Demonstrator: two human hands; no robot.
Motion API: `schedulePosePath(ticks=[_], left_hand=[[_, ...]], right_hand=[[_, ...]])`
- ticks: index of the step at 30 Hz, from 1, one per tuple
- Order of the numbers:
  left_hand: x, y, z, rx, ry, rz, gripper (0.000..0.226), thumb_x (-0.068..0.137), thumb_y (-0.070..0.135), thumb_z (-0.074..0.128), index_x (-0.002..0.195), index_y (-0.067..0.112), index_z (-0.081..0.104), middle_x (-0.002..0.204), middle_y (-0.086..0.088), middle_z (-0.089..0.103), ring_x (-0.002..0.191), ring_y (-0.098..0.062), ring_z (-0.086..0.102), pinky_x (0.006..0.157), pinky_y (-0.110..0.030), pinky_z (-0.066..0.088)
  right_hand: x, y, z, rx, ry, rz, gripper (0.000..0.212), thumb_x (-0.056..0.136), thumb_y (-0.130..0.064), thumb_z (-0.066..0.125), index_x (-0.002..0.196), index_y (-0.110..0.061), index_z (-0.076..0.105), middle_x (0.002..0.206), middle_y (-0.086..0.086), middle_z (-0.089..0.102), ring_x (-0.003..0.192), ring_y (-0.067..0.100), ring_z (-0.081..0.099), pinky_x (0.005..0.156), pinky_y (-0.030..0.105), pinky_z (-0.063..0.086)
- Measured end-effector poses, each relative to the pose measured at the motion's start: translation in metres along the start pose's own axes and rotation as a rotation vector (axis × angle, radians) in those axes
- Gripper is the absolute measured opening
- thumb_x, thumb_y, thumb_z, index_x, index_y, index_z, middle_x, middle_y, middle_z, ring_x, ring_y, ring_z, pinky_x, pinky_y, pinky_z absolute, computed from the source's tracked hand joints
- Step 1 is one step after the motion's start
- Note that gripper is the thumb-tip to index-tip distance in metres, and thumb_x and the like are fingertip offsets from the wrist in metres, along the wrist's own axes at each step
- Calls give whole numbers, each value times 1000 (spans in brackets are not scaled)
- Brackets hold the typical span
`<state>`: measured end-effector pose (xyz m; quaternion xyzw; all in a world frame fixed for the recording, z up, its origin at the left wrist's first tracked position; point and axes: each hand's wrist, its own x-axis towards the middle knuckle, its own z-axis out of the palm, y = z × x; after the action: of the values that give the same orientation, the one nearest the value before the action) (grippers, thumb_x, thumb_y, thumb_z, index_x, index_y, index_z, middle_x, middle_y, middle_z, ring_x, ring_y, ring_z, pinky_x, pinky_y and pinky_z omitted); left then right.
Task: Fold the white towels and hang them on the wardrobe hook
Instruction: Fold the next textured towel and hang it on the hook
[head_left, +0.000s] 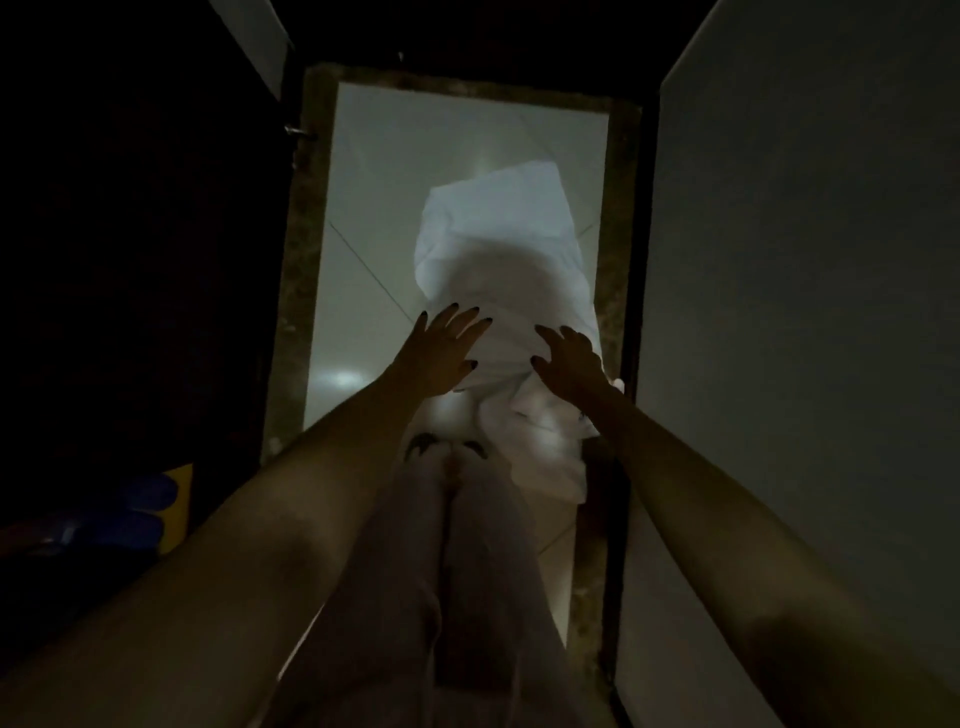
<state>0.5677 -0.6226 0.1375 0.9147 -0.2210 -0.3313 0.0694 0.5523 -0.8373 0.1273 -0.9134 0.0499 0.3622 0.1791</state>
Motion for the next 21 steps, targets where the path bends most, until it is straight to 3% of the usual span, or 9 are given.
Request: schedulePosePath(ticks=[4, 9, 14, 16, 17, 19, 21], left_hand=[[76, -32, 101, 2, -71, 25, 67, 99, 43, 41, 152, 28, 3, 161, 2, 0, 148, -21, 0, 117, -49, 5], [154, -79, 226, 127, -92, 102, 58, 101, 44, 33, 152, 26, 12, 161, -2, 2, 147, -22, 4, 118, -45, 7], [209, -115, 333, 236, -162, 171, 50, 101, 41, 35, 149, 34, 22, 161, -6, 3, 146, -35, 4, 117, -52, 8], [228, -124, 365, 194, -122, 139, 56, 96, 41, 49, 148, 32, 29, 159, -10, 16, 144, -38, 15, 113, -58, 13], [238, -128, 379, 167, -75, 130, 62, 88, 41, 63, 144, 29, 38, 153, -13, 31, 139, -39, 30, 109, -61, 22], [253, -133, 404, 140, -2, 123, 72, 65, 36, 85, 131, 22, 57, 128, -15, 58, 115, -38, 57, 94, -62, 42], [262, -137, 421, 97, 41, 92, 71, 51, 30, 90, 117, 18, 66, 106, -11, 65, 96, -34, 64, 85, -57, 50]], right_hand=[[74, 45, 85, 13, -4, 32, 55, 100, -34, 49, 151, -25, 31, 155, 18, 29, 142, 34, 26, 114, 48, 26], [166, 84, 186, 90, 47, -19, 57, 93, -30, 53, 146, -13, 42, 129, 25, 56, 116, 42, 52, 97, 50, 44], [239, 109, 290, -21, 51, -109, 44, 88, -21, 67, 130, -11, 59, 120, 26, 61, 110, 45, 57, 91, 50, 48], [263, 123, 326, -98, 104, -119, 43, 81, -18, 74, 122, -11, 65, 119, 29, 60, 110, 49, 57, 90, 55, 48], [273, 129, 339, -132, 122, -109, 45, 79, -18, 76, 121, -11, 65, 120, 29, 61, 112, 50, 57, 90, 57, 47], [289, 142, 355, -212, 179, -85, 43, 76, -19, 77, 117, -10, 66, 115, 23, 64, 112, 45, 58, 92, 57, 47], [297, 152, 358, -275, 228, -74, 32, 73, -16, 77, 102, -9, 69, 98, 16, 67, 100, 39, 62, 92, 56, 46]])
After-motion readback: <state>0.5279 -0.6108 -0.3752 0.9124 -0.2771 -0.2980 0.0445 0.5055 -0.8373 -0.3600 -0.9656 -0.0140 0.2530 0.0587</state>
